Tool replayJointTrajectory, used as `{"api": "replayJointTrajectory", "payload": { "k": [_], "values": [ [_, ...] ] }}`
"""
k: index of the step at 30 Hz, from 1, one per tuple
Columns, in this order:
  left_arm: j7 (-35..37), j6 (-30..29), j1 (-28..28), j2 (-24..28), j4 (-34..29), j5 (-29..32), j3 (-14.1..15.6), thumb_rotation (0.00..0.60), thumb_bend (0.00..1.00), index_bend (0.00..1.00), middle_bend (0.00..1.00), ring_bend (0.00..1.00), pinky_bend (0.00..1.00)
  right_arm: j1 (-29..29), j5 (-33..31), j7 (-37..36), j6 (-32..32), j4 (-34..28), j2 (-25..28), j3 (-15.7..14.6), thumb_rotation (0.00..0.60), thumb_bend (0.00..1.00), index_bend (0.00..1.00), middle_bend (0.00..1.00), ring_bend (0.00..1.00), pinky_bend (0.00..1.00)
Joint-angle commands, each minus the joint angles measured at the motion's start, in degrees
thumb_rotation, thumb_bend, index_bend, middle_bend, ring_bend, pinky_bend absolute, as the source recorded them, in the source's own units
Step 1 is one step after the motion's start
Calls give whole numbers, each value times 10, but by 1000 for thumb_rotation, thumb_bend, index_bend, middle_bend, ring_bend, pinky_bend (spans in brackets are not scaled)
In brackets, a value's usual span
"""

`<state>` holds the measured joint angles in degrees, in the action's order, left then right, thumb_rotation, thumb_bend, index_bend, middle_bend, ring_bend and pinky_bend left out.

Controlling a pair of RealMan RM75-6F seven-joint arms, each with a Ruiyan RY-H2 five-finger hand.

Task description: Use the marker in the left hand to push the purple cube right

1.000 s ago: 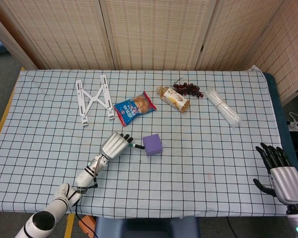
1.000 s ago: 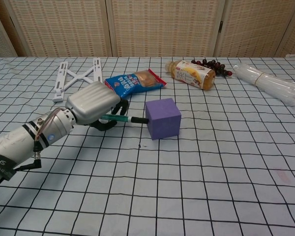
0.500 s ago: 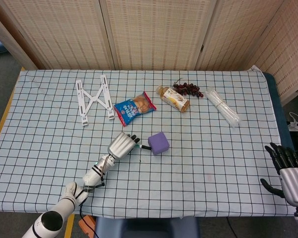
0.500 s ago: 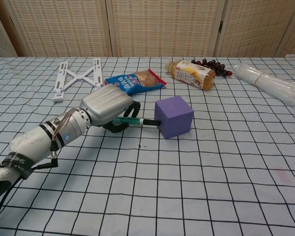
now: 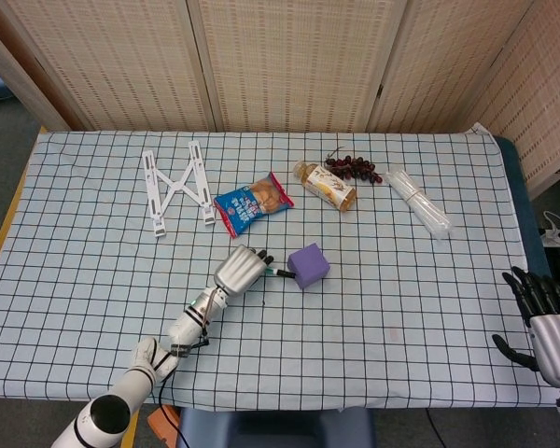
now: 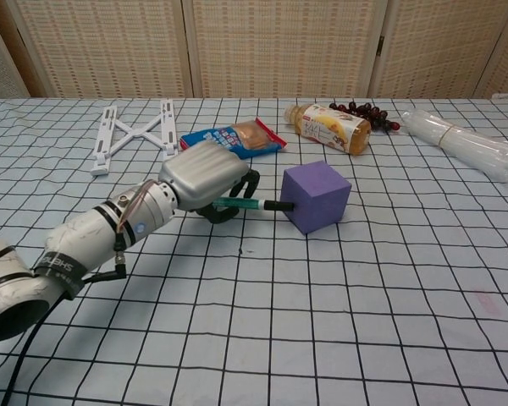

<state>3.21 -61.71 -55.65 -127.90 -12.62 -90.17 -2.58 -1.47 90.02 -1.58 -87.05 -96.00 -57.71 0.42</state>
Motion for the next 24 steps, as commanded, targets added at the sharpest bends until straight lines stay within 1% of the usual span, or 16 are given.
{"api": "replayJointTrajectory", "payload": {
  "k": [1,7,10,12,14,17,21,24],
  "values": [
    [-3,3,-8,-3,1,5,-5,600,740,749,773,687,856,0,0,-1,-1,-1,0,1,600,133,0,0,0,0],
    [-12,-10,-18,-4,-5,11,-12,600,736,749,773,688,857,-2,6,2,3,-1,-2,-1,600,133,0,0,0,0],
    [-17,-36,-2,6,-12,5,-4,600,736,749,773,687,857,-3,10,1,3,-2,-2,-2,600,133,0,0,0,0],
    [-14,-65,23,23,-22,-5,9,600,735,748,773,687,856,-3,14,-3,3,-2,-1,-3,600,133,0,0,0,0],
    [10,-86,52,50,-39,-13,24,600,734,746,775,687,856,-3,20,-5,1,-3,0,-5,600,133,0,0,0,0],
    [17,-118,94,89,-57,-17,35,600,733,742,775,687,856,-3,31,-3,-1,-4,-1,-8,600,133,0,0,0,0],
    [-10,-184,157,142,-95,-26,53,600,727,733,773,687,857,-6,41,2,3,-7,-5,-12,600,133,0,0,0,0],
    [-41,-218,211,188,-135,-30,70,600,716,727,767,710,875,-8,47,7,6,-10,-7,-15,600,133,0,0,0,0]
  ]
}}
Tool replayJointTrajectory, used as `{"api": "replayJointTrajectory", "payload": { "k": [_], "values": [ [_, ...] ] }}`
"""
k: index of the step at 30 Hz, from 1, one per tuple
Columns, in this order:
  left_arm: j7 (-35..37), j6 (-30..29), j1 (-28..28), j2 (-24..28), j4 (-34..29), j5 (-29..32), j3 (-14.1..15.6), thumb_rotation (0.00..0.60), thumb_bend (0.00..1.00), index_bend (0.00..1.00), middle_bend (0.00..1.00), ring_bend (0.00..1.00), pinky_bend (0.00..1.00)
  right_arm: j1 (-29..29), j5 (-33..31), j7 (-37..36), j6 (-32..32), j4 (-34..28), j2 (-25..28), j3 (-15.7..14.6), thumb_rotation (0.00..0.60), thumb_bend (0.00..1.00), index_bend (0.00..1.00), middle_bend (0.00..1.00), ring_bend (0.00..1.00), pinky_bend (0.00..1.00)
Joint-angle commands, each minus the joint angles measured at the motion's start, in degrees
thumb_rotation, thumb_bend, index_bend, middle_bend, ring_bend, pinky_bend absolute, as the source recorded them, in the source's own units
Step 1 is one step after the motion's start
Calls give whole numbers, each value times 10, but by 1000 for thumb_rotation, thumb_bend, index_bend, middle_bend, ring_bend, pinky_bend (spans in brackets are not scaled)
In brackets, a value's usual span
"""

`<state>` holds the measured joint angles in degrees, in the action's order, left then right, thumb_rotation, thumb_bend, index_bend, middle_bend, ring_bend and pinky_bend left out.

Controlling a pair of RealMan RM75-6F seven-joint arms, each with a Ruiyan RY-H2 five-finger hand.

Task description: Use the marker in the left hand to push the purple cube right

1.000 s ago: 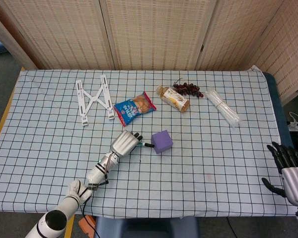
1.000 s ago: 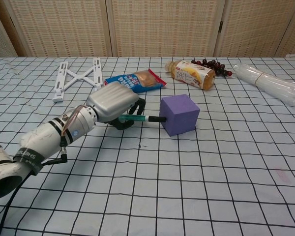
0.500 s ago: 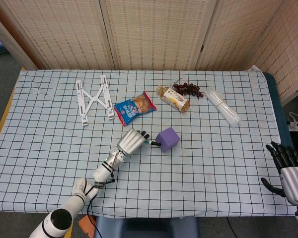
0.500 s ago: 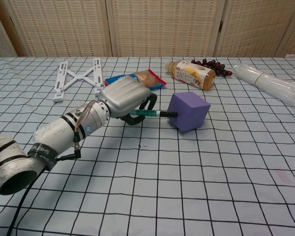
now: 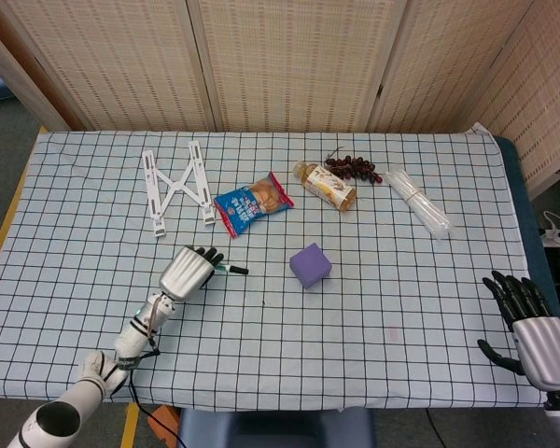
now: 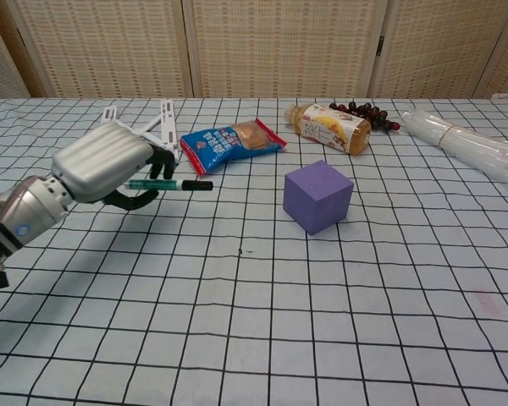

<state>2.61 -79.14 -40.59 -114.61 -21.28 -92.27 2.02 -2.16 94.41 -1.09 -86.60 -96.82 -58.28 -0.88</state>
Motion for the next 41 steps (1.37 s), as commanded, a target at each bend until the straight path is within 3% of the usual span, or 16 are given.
{"api": "replayJointTrajectory", "payload": {
  "k": [1,5,12,21,25,26,28,31,34,37,41],
  "values": [
    [-43,-49,75,69,-61,-8,28,600,709,721,761,718,881,-1,5,4,1,-2,-2,-2,600,133,0,0,0,0],
    [-77,-52,124,112,-110,-6,45,600,669,683,725,719,881,-3,10,7,1,-4,-5,-3,600,133,0,0,0,0],
    [-107,-20,141,123,-124,-8,51,600,544,527,599,719,880,-7,24,8,7,-8,-7,-10,600,133,0,0,0,0],
    [-116,29,144,171,-210,2,46,600,448,101,172,695,897,-5,25,6,0,-7,-6,-10,600,133,0,0,0,0],
    [-125,5,158,201,-264,7,36,600,424,58,113,650,879,-5,33,-7,-4,-6,-4,-14,600,133,0,0,0,0],
    [-121,-16,167,216,-294,8,31,600,416,51,99,592,830,-5,36,-11,-5,-5,-3,-15,600,133,0,0,0,0],
    [-98,-59,186,248,-357,9,23,600,403,43,71,384,654,-4,35,-11,-8,-4,-3,-14,600,133,0,0,0,0],
    [-11,-133,231,333,-506,0,32,600,388,44,35,30,272,-2,24,1,-7,-2,-7,-11,600,133,0,0,0,0],
    [60,-180,266,394,-577,-22,55,600,376,44,33,0,137,0,18,13,-5,-4,-10,-10,600,133,0,0,0,0],
    [65,-179,277,422,-596,-26,64,600,367,35,33,0,111,0,20,17,-3,-6,-10,-13,600,133,0,0,0,0],
    [47,-159,280,429,-606,-14,54,600,366,4,5,0,102,-1,28,18,-2,-8,-10,-16,600,134,0,0,0,0]
  ]
}}
